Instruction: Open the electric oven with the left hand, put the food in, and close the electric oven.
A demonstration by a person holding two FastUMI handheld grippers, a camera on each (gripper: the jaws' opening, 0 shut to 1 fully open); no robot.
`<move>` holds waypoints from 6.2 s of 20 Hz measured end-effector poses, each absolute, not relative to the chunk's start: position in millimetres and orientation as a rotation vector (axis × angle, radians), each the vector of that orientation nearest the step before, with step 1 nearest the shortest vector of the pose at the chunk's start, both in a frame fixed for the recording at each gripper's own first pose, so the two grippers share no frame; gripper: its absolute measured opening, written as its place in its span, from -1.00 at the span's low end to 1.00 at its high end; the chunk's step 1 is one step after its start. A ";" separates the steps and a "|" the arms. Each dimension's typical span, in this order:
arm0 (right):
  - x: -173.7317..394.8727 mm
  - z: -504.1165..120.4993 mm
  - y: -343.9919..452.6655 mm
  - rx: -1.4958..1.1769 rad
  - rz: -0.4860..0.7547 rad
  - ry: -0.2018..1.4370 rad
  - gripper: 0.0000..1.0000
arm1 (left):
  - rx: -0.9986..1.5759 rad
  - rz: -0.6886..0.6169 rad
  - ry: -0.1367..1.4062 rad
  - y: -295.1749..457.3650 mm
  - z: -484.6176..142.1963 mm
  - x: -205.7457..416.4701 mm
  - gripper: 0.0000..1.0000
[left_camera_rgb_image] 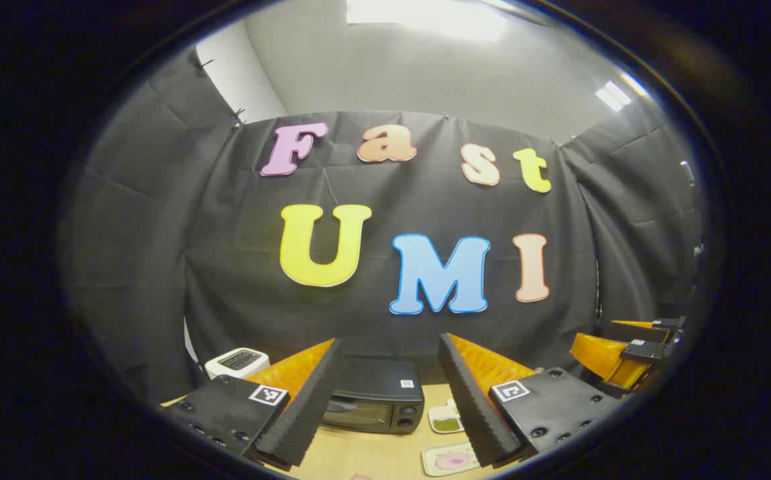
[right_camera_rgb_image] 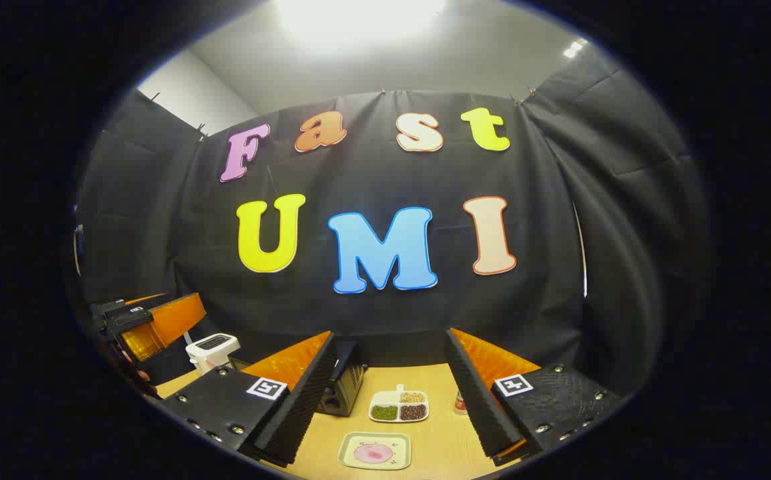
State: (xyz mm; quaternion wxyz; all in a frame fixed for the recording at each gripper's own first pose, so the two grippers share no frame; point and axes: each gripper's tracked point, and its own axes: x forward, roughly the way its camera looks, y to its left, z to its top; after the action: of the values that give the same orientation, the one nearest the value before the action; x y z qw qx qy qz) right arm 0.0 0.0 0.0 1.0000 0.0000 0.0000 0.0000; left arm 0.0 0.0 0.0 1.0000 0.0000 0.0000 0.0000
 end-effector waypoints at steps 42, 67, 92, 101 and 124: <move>29.2 -68.4 -6.5 -0.006 -0.264 0.200 0.96 | 0.089 -0.036 0.545 129.7 -295.1 208.8 1.00; 22.0 -68.9 19.3 -0.022 -0.188 0.204 0.95 | 0.103 -0.070 0.569 131.8 -339.0 103.1 0.94; 55.7 -283.5 -18.7 0.281 0.003 1.030 0.96 | 0.087 -0.135 0.179 104.1 -133.4 38.8 1.00; 55.9 -381.2 -56.4 0.163 -0.067 1.347 0.97 | 0.118 -0.050 0.167 138.8 -113.9 13.9 1.00; 62.7 -403.1 -40.6 0.501 0.011 1.323 -0.99 | 0.118 -0.042 0.190 143.2 -115.6 3.4 1.00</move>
State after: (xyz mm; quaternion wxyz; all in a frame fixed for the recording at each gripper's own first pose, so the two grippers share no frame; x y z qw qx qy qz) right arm 62.7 -40.6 -403.1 0.7600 0.2301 0.6078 0.0048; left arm 3.4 143.2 -115.6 0.9935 0.0589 0.0947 -0.0207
